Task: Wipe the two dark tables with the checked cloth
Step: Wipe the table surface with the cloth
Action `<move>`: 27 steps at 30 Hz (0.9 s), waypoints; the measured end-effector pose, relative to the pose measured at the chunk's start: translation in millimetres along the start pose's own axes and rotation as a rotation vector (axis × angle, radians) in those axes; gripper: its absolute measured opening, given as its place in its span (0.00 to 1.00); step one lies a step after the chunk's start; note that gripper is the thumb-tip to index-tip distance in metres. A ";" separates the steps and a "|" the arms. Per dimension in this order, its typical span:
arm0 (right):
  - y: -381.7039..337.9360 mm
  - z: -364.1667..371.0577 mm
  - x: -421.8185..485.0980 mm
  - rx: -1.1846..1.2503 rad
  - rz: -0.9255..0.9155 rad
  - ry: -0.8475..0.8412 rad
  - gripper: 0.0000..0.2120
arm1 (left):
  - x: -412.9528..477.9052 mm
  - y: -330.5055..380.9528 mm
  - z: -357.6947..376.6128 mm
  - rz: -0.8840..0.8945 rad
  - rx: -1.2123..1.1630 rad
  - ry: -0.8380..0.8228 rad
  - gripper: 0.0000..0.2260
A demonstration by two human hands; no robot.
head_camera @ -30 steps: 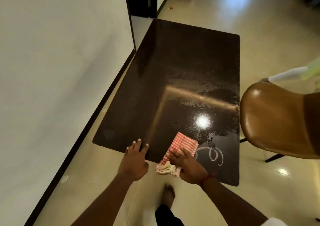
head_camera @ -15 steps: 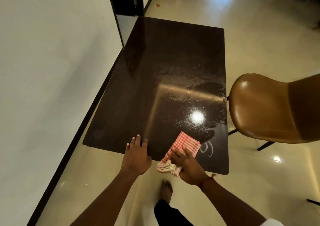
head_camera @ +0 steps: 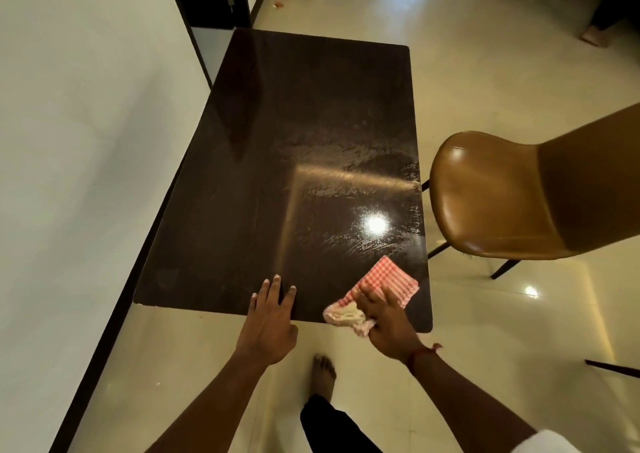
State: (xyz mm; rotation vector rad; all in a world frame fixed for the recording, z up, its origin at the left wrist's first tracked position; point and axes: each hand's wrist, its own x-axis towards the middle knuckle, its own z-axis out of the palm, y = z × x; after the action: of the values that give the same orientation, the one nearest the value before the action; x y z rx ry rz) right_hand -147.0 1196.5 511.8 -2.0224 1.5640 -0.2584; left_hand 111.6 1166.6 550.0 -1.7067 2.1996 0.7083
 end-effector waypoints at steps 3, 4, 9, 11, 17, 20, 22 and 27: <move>21.3 -6.7 -13.6 -0.066 -0.076 -0.070 0.24 | 0.9 5.6 2.8 0.013 0.003 -0.002 0.33; 31.2 -10.1 -12.3 -0.071 -0.033 -0.039 0.24 | 1.3 6.2 3.3 0.012 -0.004 -0.005 0.33; 41.7 -31.1 -8.2 0.118 0.444 0.205 0.29 | 2.7 4.8 3.1 0.012 -0.034 -0.014 0.33; 27.4 -18.9 -16.8 0.116 0.453 0.219 0.30 | 3.5 4.8 2.4 0.008 -0.046 -0.010 0.32; 24.2 7.5 -65.1 0.039 0.218 0.111 0.25 | 6.5 12.8 5.2 -0.022 -0.046 0.001 0.33; 32.8 0.5 -59.7 0.025 0.219 0.141 0.25 | 8.0 11.3 4.9 -0.014 -0.055 -0.003 0.33; 34.5 -5.1 -49.3 0.066 0.298 0.194 0.25 | 9.2 7.4 3.6 -0.010 -0.063 -0.004 0.32; 47.8 -40.2 0.0 0.140 0.592 0.269 0.29 | 9.6 2.1 -1.0 0.003 -0.073 -0.031 0.33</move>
State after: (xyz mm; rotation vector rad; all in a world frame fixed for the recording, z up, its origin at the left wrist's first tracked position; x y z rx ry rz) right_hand -205.7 1176.3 519.1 -1.3793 2.1618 -0.4021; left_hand 107.1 1158.5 546.5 -1.7157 2.1807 0.8198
